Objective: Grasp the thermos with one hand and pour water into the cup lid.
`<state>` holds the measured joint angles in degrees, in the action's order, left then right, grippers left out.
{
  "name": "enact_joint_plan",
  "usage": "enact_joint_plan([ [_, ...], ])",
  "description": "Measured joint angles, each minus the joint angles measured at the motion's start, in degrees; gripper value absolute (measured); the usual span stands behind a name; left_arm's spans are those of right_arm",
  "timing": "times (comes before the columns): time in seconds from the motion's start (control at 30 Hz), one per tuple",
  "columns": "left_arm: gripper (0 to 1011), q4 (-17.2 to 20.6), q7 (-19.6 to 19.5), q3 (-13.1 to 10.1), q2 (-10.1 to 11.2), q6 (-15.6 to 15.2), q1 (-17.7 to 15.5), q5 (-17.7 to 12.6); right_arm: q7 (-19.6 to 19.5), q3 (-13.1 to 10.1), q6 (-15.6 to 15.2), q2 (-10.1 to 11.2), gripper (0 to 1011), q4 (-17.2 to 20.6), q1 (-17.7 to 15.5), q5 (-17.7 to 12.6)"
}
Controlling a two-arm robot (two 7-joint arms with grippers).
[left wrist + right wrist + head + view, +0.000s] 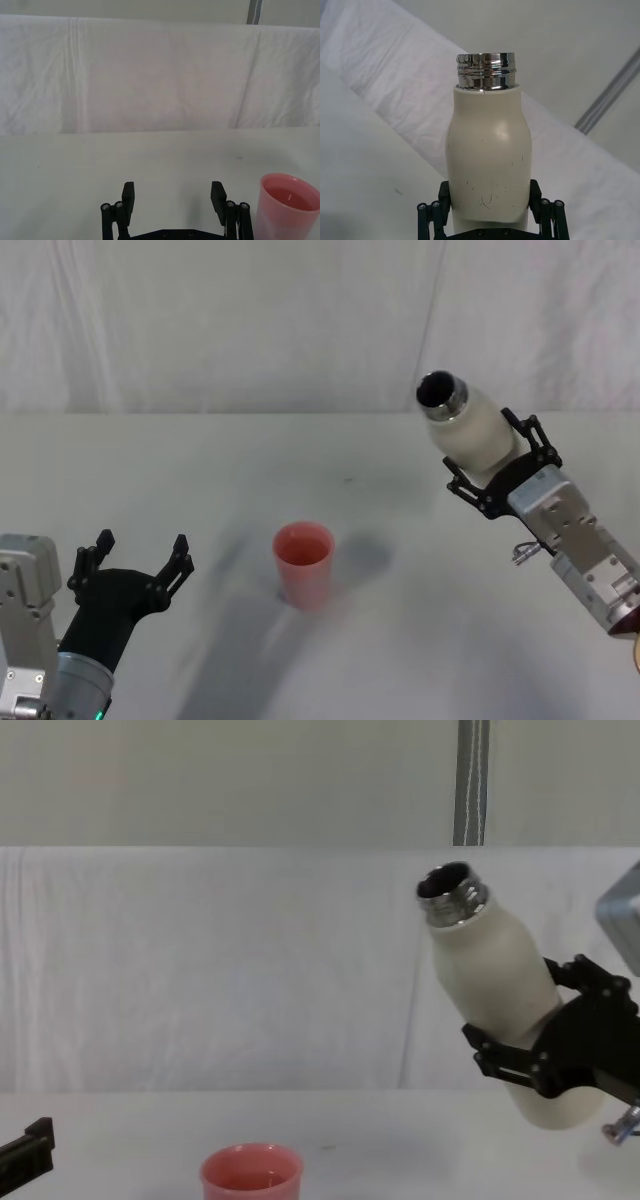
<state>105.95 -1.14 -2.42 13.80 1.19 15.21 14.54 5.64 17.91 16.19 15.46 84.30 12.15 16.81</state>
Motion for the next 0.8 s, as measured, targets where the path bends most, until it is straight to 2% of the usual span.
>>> enact_joint_plan([
  [0.37,1001,0.0,0.0,0.0,0.0,0.0,0.0,0.0,0.0,-3.2,0.2,-1.3,950,0.6,-2.4,-3.2],
  [0.53,1001,0.0,0.0,0.0,0.0,0.0,0.0,0.0,0.3,-5.3,0.4,-2.7,950,0.7,-3.9,-6.3],
  [0.8,1001,0.0,0.0,0.0,0.0,0.0,0.0,0.0,1.8,-7.0,0.8,-4.1,950,0.4,-5.2,-10.0],
])
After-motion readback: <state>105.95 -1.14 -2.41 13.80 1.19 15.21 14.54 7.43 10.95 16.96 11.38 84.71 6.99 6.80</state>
